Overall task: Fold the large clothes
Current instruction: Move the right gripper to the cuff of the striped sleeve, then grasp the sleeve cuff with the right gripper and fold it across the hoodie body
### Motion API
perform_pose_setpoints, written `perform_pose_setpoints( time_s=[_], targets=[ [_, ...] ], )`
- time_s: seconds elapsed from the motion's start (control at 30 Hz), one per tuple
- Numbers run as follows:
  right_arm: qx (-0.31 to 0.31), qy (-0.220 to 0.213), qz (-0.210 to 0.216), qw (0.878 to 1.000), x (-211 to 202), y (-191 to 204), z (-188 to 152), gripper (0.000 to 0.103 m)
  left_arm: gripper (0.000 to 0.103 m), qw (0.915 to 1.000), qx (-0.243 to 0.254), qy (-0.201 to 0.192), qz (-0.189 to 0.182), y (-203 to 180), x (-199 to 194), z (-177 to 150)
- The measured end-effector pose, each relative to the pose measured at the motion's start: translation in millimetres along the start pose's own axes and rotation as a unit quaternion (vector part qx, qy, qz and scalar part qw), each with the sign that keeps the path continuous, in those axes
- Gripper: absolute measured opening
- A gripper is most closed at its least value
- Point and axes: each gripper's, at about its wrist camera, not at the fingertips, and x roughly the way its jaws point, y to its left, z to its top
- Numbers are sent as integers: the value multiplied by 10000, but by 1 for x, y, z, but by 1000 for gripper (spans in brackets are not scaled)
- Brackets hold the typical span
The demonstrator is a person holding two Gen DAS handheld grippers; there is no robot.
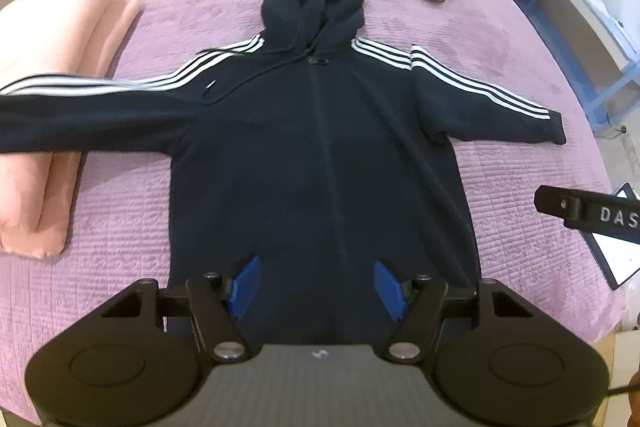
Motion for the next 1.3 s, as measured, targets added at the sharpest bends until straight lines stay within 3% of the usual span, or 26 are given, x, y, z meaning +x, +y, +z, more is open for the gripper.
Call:
perform_pose_setpoints(
  time_s=[0.23,0.33,0.47,0.6,0.73,0.93,1.07,1.23,1.27,1.3],
  targets=[
    [118,24,118,9999,41,-53,25,102,66,9993,-119,-331,82,-51,14,29],
    [135,-173,417,9989,70,-80,30,102,67,9982,-100,-583,123,-70,29,41],
    [666,-250,700,9950,127,-138,39,101,66,9944,-139,-1046,46,-89,60,49],
    [1345,-402,532,9887,186,-211,61,94,66,9900,-358,-1358,-116,-95,85,49],
    [2019,-585,148,9776,248,-286,90,91,67,9890,-225,-1450,-194,-102,109,46],
    [2588,-569,18,9643,321,-366,123,93,67,9914,-46,-1306,-90,-111,158,34],
    [2771,-423,22,9599,360,-390,127,94,67,9925,-224,-1202,-86,-111,179,27],
    [2969,-348,369,9536,391,-402,127,97,67,9937,-374,-1055,-22,-114,195,23],
    [2945,-406,353,9541,390,-401,127,96,67,9940,-383,-1029,-8,-114,196,24],
    [2901,-440,306,9555,389,-398,128,86,67,9943,-388,-997,0,-115,198,24]
  ],
)
